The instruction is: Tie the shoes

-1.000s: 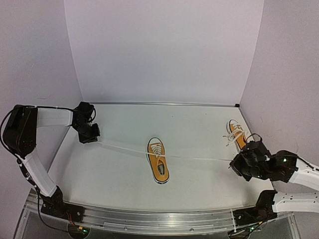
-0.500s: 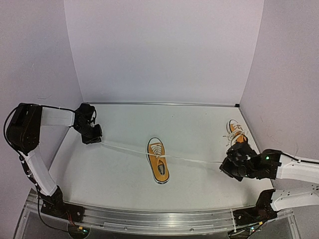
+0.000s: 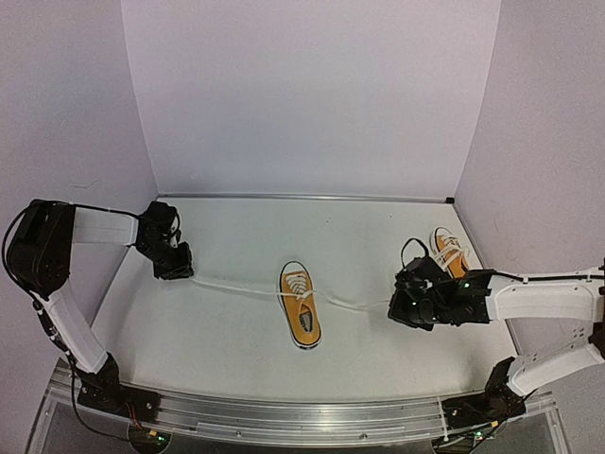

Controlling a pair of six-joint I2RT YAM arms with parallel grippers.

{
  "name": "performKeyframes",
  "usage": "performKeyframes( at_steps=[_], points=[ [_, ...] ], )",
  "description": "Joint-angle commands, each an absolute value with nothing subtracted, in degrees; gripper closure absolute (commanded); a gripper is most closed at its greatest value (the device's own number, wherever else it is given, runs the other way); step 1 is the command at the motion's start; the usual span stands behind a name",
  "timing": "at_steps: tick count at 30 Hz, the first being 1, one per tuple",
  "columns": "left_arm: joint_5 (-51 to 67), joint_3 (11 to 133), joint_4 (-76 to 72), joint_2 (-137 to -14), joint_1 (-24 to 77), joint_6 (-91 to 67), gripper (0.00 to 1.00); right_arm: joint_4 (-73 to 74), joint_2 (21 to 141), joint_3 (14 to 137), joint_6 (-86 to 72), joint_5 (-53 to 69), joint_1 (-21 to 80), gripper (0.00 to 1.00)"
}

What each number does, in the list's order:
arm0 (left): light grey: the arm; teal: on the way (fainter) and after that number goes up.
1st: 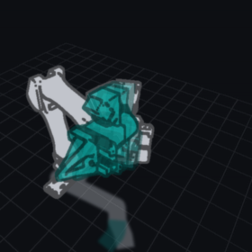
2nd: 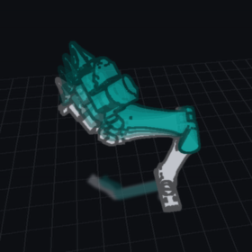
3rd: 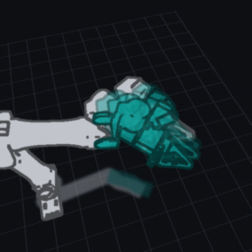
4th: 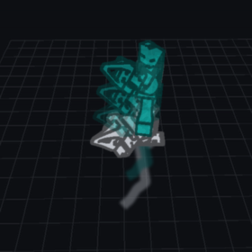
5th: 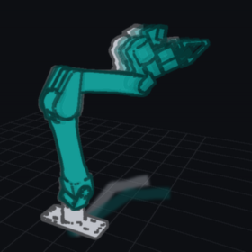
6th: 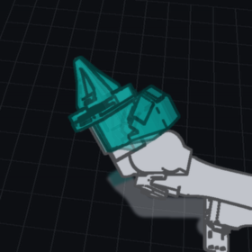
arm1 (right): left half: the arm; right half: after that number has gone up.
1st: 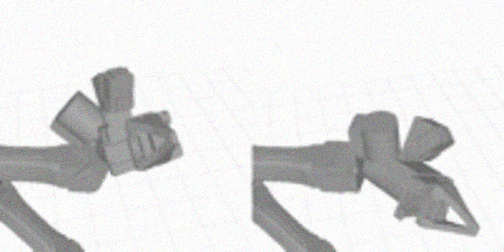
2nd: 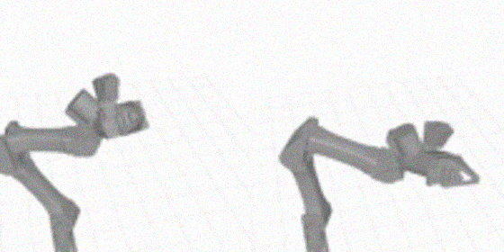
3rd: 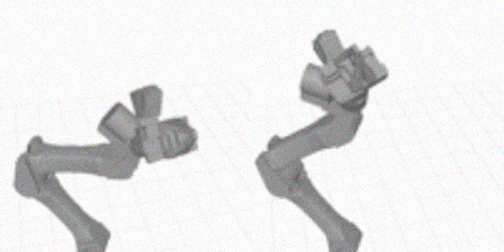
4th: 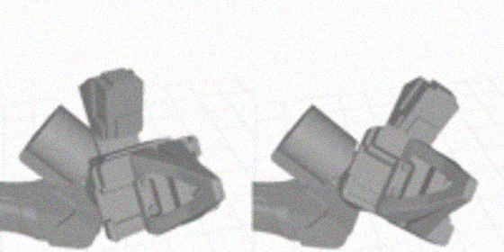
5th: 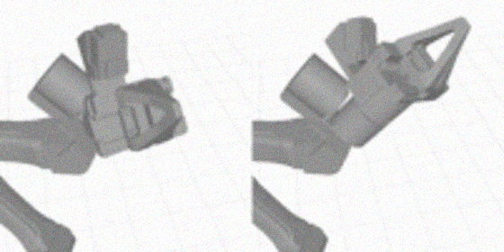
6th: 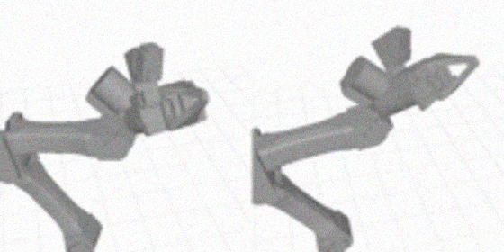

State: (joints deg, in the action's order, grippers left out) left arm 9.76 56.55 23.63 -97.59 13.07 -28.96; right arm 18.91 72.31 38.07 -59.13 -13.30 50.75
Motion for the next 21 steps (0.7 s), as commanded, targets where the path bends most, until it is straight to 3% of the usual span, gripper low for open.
performKeyframes(
  at_steps=[1, 3, 5, 8, 9, 12, 18, 21],
  points=[
    [4.34, 57.17, 26.47, -92.43, 12.66, -29.29, 0.59, 17.67, 73.66, 37.62, -59.24, -10.88, 50.55, 0.50],
    [2.66, 57.49, 27.38, -90.89, 12.68, -29.15, 0.43, 17.67, 72.33, 36.71, -60.45, -10.63, 50.64, 0.22],
    [2.61, 57.66, 27.30, -88.54, 12.68, -27.99, 0.32, 17.62, 69.71, 35.89, -60.50, -10.57, 50.55, 0.17],
    [6.11, 57.56, 25.72, -85.26, 12.83, -23.76, 0.05, 16.74, 66.14, 36.38, -56.50, -10.86, 50.59, 0.12],
    [7.88, 57.79, 25.51, -84.61, 13.06, -22.29, 0.01, 16.56, 65.37, 37.09, -54.26, -11.06, 50.54, 0.09],
    [10.99, 59.45, 25.23, -84.58, 15.53, -17.97, 0.01, 15.92, 64.93, 40.23, -46.81, -11.11, 50.54, 0.02],
    [0.75, 65.01, 24.75, -86.74, 31.48, -6.88, 0.01, 15.82, 68.89, 49.72, -33.42, -12.51, 50.61, 0.02],
    [5.38, 65.20, 21.45, -85.50, 32.52, -4.81, 0.00, 13.92, 71.03, 54.86, -28.35, -12.54, 50.60, 0.02]
  ],
)
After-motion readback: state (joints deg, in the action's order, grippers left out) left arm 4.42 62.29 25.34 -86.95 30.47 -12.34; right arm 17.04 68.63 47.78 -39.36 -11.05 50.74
